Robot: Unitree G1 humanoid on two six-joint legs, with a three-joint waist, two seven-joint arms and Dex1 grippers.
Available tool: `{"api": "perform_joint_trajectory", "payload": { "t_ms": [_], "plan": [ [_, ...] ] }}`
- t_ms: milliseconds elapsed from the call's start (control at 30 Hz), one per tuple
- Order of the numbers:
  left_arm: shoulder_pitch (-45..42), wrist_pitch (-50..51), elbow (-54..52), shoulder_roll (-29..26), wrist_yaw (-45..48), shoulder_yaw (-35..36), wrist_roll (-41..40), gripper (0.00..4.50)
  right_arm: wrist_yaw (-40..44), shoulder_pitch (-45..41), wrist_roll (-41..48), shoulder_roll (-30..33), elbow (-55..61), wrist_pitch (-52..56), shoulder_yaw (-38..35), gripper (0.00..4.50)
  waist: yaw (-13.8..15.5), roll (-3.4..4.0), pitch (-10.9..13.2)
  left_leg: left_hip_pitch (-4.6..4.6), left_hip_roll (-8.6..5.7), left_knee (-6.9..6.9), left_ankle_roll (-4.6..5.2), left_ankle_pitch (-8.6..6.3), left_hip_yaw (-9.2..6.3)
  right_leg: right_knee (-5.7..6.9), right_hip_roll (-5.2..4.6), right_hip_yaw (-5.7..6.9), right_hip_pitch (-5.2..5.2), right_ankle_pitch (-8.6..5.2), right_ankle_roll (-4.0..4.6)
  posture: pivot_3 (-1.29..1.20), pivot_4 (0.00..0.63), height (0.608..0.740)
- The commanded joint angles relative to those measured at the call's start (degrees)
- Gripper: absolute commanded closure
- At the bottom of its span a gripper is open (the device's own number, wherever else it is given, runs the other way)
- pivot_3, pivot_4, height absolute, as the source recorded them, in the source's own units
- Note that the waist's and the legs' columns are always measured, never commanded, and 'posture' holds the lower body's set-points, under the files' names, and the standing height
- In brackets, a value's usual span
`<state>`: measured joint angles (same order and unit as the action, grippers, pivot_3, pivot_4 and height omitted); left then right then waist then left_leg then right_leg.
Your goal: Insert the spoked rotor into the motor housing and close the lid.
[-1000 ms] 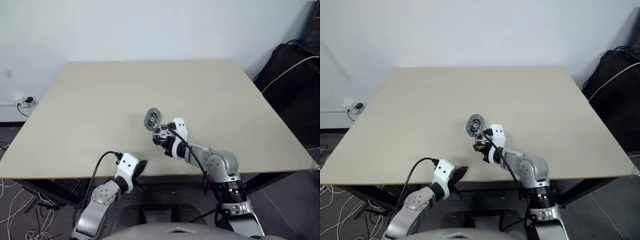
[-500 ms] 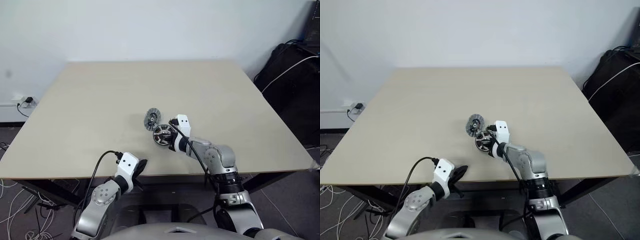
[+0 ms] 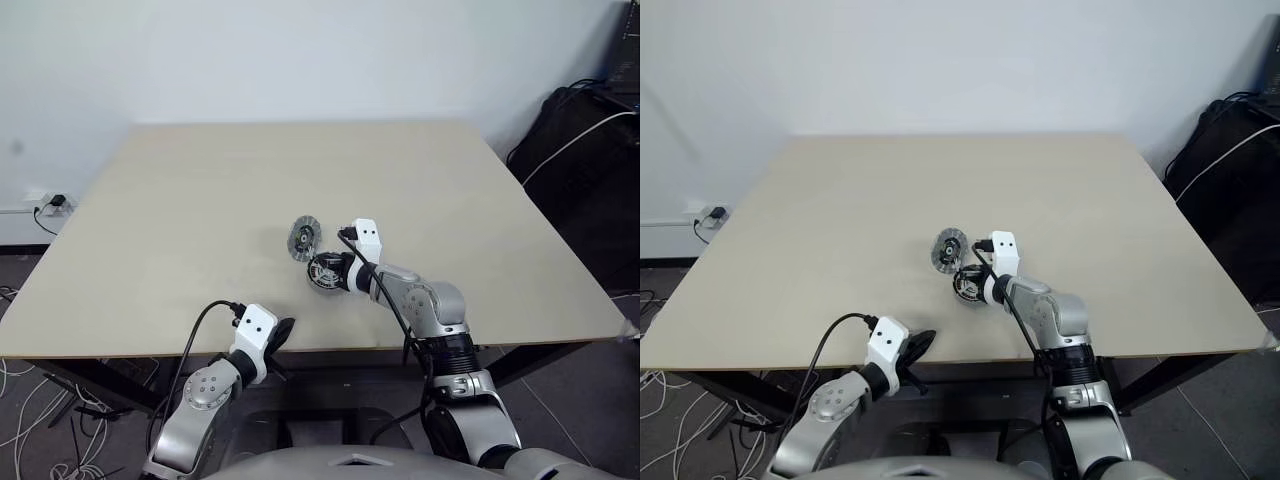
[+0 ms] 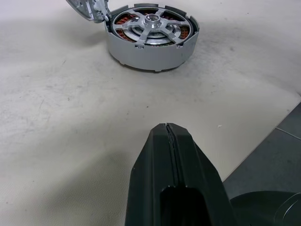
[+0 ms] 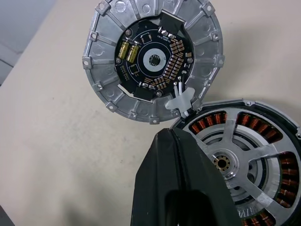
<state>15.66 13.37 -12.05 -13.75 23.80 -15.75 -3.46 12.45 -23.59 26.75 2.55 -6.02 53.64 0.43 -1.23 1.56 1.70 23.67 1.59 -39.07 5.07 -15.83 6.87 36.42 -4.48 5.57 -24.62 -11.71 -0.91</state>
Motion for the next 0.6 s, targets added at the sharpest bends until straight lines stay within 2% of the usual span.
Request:
{"api": "perform_joint_trajectory", "payload": {
  "t_ms": [33, 233, 400, 600],
  "plan": [
    [-0.26, -0.86, -1.53, -0.01, 0.05, 0.46, -0.41, 4.5, 1.24, -0.63, 0.07, -0.04, 2.32, -1.15, -0.34, 4.48, -0.01, 0.0, 0.0, 0.0, 0.0, -0.01, 0.0, 0.0, 0.0, 0.01, 0.0, 0.0, 0.0, 0.0, 0.0, 0.0, 0.0, 0.74],
    [-0.07, -0.82, -1.77, 0.03, 0.04, 0.24, -0.34, 4.5, 1.66, -0.1, -1.43, -0.47, 4.2, -5.3, -0.18, 4.48, -0.02, 0.0, 0.0, -0.01, 0.0, -0.01, 0.0, 0.0, 0.0, 0.05, 0.0, -0.01, -0.02, 0.0, 0.01, 0.0, 0.0, 0.74],
    [-0.02, -0.94, -1.8, 0.11, 0.04, 0.14, -0.32, 4.5, 1.88, 0.32, -10.6, 2.3, 0.55, -11.4, 8.28, 4.48, -0.11, -0.01, -0.01, -0.04, 0.0, -0.01, 0.0, 0.0, 0.03, 0.06, -0.01, -0.01, 0.0, -0.01, 0.0, 0.0, 0.0, 0.74],
    [0.07, -1.05, -1.72, 0.4, -0.2, 0.06, -0.27, 4.5, 3.21, 0.49, -14.04, 2.49, -6.26, -13.01, 10.41, 4.48, -0.15, -0.02, -0.01, -0.07, 0.0, -0.03, -0.03, 0.02, 0.12, 0.21, -0.01, -0.04, -0.02, -0.02, 0.03, 0.0, 0.0, 0.74]
  ]
}}
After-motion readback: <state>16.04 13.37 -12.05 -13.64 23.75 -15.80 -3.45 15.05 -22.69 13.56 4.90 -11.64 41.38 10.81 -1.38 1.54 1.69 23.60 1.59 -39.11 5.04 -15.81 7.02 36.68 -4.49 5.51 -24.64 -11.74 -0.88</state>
